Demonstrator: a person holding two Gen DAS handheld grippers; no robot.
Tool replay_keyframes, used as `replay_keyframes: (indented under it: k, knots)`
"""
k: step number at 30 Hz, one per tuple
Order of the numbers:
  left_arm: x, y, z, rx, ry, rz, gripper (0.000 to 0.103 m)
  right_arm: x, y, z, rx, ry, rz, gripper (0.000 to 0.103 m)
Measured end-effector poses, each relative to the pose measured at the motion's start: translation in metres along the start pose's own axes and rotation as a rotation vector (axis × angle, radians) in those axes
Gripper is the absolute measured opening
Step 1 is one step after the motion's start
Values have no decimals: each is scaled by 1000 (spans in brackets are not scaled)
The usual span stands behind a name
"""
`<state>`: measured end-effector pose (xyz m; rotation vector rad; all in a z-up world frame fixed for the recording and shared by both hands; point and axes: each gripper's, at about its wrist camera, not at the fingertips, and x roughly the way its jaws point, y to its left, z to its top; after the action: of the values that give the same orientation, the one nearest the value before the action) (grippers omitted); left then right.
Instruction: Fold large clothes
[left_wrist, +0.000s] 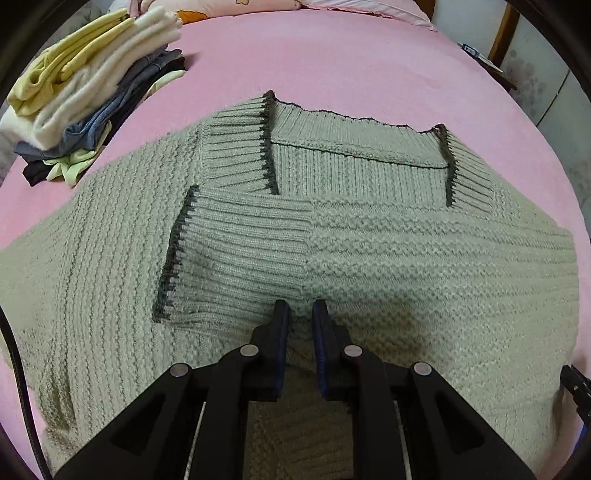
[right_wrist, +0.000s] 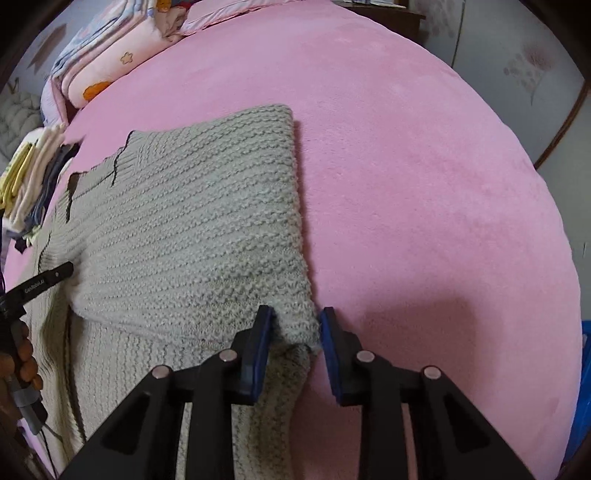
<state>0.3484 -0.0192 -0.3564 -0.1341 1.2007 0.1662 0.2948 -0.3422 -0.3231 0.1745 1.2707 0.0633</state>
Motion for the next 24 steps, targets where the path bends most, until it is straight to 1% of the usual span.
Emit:
replay_keyframes:
  k: [2, 3, 4, 6, 7, 8, 9, 11, 13, 15, 17, 18, 19, 20, 21, 22, 23, 24]
  knots:
    - [-4, 0, 4, 0, 14, -6, 13, -7, 0, 4, 11, -7, 1, 29]
    - [-7, 0, 7, 0, 17, -11, 14, -10, 4, 7, 12, -21, -7, 29]
    - [-12, 1, 11, -4, 13, -13, 16, -18, 6, 10, 7, -52, -22, 32]
    - [-27, 1, 20, -18, -27, -31, 33, -36, 13, 15, -15, -123, -20, 32]
    - [-33, 0, 22, -28, -50, -44, 38, -44, 18, 19, -29, -155, 1, 32]
    - [-39, -1, 25, -41, -72, -61, 47, -48, 25, 25, -46, -177, 25, 32]
    - [-42, -4, 27, -48, -86, -74, 53, -49, 31, 29, -61, -185, 38, 32]
    - [-41, -11, 34, -51, -96, -89, 54, -43, 51, 41, -101, -189, 71, 32]
    - [-31, -19, 41, -53, -78, -91, 54, -29, 70, 52, -140, -172, 104, 32]
    - [-19, -22, 40, -56, -71, -90, 54, -14, 85, 58, -181, -166, 114, 32]
    - [-2, -27, 34, -53, -41, -56, 54, 10, 96, 66, -217, -140, 82, 32]
    - [6, -26, 34, -52, -29, -44, 54, 19, 96, 69, -223, -133, 49, 32]
    - [12, -24, 34, -51, -33, -45, 54, 26, 92, 71, -223, -136, -18, 32]
    - [12, -22, 34, -44, -46, -46, 56, 34, 83, 73, -217, -145, -92, 28]
    - [13, -23, 34, -34, -52, -45, 56, 38, 72, 74, -200, -144, -97, 25]
    - [11, -24, 34, -22, -52, -41, 56, 40, 64, 74, -187, -139, -81, 15]
    - [11, -25, 35, -14, -51, -37, 56, 39, 57, 73, -175, -135, -71, 13]
    - [9, -26, 35, -6, -45, -36, 56, 38, 55, 73, -178, -134, -83, 13]
